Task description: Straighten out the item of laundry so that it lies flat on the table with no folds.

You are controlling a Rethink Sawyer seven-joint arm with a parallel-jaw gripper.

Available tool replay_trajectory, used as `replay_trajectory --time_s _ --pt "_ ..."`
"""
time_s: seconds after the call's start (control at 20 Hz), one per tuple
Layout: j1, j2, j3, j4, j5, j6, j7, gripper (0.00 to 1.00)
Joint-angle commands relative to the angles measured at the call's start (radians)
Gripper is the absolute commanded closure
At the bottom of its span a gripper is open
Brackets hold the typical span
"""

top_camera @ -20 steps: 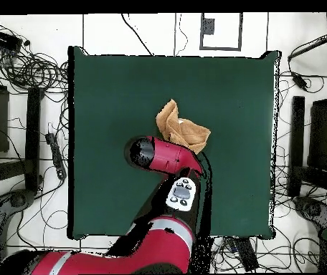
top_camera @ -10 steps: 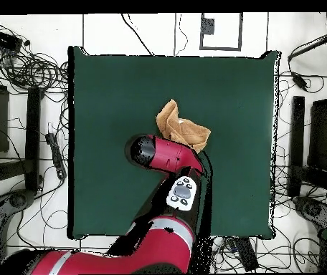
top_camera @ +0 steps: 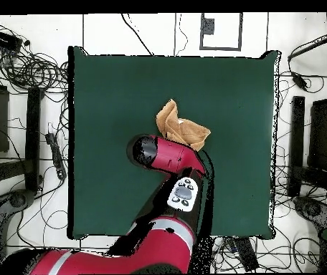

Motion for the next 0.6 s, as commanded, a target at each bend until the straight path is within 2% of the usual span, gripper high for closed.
replay_trajectory --time_s 0.05,0.25,0.5,0.6 --pt "0.03 0.072 0.081 0.16 0.042 0.045 0.281 1.0" --pt "0.061 0.02 0.075 0.22 0.069 0.073 0.322 1.0" --pt "0.161 -0.064 0.007 0.28 0.117 0.174 0.416 1.0" --pt "0.155 -0.069 0.016 0.287 0.133 0.156 0.403 1.0"
